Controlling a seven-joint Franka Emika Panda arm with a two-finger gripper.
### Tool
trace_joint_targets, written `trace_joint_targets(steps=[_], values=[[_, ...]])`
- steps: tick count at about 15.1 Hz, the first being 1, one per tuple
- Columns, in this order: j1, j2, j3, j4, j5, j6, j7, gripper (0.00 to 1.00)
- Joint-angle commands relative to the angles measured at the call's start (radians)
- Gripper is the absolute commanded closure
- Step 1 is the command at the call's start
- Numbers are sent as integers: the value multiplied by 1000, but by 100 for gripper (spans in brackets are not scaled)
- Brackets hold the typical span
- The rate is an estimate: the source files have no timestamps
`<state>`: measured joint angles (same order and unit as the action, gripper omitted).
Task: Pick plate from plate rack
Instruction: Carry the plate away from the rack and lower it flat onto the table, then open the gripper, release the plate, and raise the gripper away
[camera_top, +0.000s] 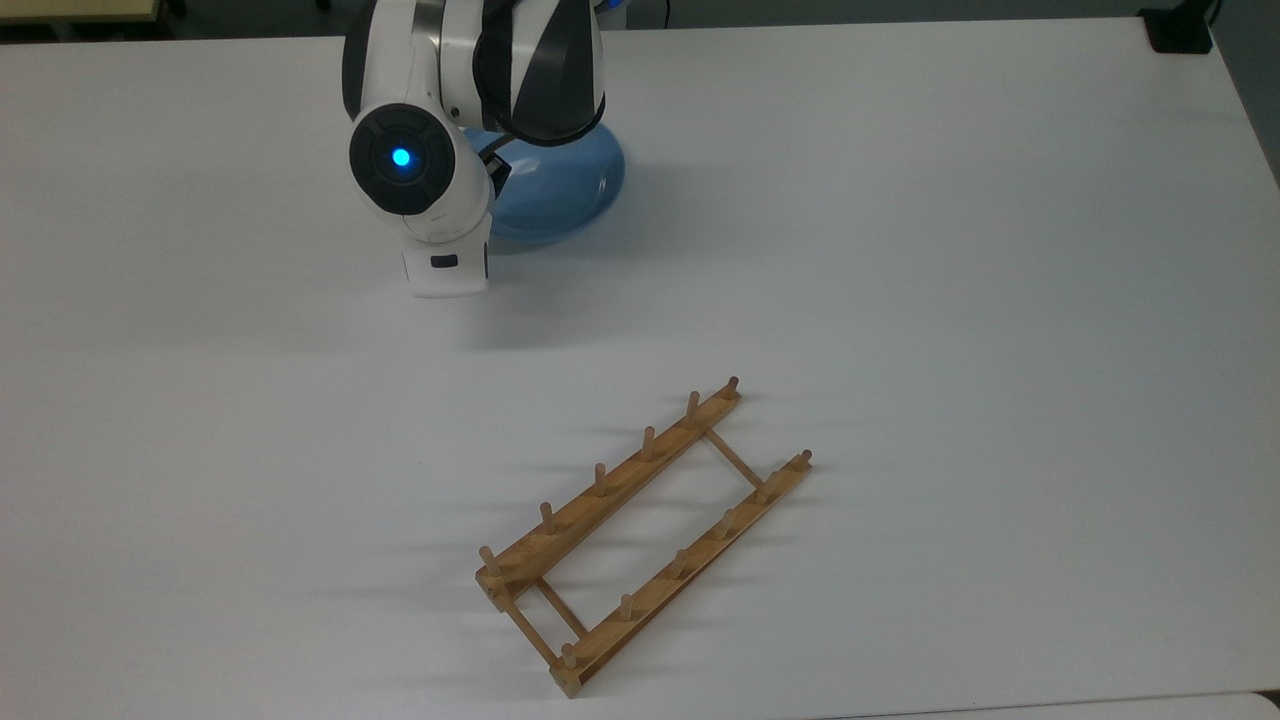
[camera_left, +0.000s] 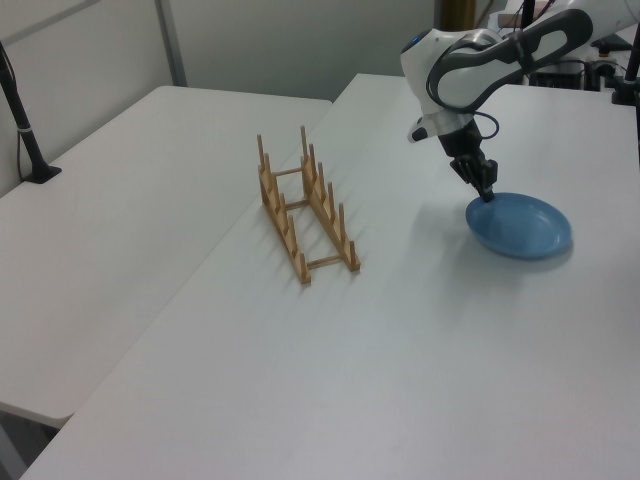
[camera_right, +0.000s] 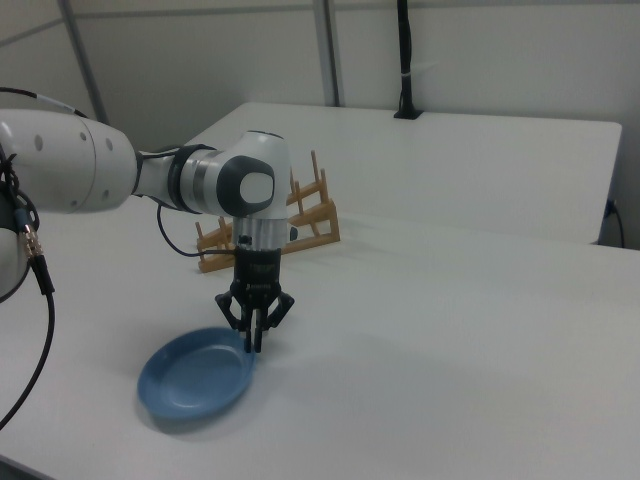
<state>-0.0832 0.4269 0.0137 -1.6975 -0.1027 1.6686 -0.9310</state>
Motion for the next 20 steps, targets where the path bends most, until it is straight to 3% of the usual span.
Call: trace_joint_targets(steps=[1,6,10,15,20], values=[[10,-13,-4,45,-12,-27,148,0],[20,-124,-3,84,-9,-50,308,0],[68,-288,-4,94,-6,-56,623,0],[144,-381,-3,85,-2,-75,996,0],[148,-433,-6,79,1,-78,1022,0]])
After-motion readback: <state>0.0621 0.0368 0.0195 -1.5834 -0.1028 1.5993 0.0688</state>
